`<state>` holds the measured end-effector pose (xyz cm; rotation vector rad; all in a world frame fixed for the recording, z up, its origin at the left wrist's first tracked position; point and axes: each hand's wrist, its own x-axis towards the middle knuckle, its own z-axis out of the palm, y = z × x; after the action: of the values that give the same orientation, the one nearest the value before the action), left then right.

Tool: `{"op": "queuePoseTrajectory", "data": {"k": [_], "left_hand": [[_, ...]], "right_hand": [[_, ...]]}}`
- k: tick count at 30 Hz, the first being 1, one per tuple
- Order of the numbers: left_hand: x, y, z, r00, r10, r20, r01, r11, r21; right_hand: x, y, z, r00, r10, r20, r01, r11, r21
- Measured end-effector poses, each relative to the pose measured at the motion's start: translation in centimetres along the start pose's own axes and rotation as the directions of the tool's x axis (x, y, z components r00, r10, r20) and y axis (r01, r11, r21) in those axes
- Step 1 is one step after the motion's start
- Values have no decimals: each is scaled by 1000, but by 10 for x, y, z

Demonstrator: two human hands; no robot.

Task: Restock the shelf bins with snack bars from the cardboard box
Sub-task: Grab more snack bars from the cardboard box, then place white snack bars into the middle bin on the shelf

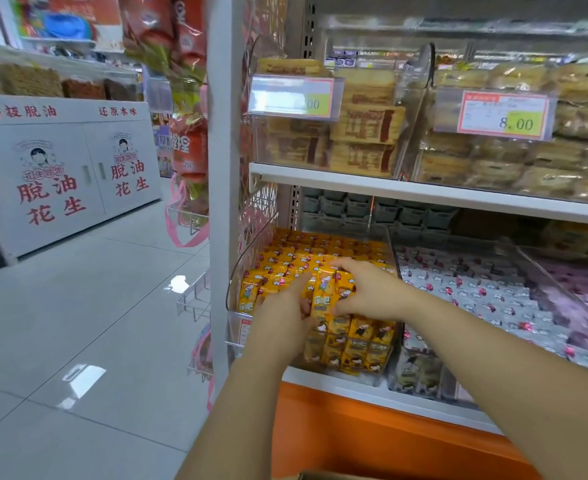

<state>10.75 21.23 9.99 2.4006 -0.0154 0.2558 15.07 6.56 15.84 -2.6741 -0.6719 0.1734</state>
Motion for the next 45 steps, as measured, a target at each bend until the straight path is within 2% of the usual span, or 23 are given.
{"op": "queuePoseTrajectory", "data": {"k": [5,9,17,20,22,24,27,31,35,39,45], "left_hand": [[-2,-7,-10,997,34,69,-40,994,97],[-5,-5,-9,996,56,74,-72,967,243],[-20,-11,7,999,36,11,-37,882,471],[-38,-5,10,993,65,-99,-18,910,414],[-52,2,15,964,142,-226,-67,948,311],[-68,11,26,925,192,-328,-126,969,212],[-98,27,55,952,109,-287,-107,994,25],[-148,29,120,993,30,-116,-39,997,-72],[-187,15,177,995,-75,63,82,991,-105],[-201,-12,215,954,-201,224,228,968,-100],[-202,-60,263,854,-412,319,455,888,-72]], "right_hand": [[-10,-8,14,992,-122,38,128,944,-305],[-24,-1,26,995,-80,62,99,889,-447],[-21,8,42,995,-86,42,96,878,-469],[-36,7,37,991,-131,-15,112,895,-432],[-59,7,34,970,-193,-151,125,920,-371],[-90,9,37,944,-200,-263,137,962,-238],[-143,26,55,952,-84,-295,100,994,39],[-209,74,103,980,94,-175,-50,970,238],[-252,128,143,956,292,3,-272,887,374],[-261,183,181,872,470,138,-483,777,404],[-270,249,248,664,691,285,-741,557,377]]}}
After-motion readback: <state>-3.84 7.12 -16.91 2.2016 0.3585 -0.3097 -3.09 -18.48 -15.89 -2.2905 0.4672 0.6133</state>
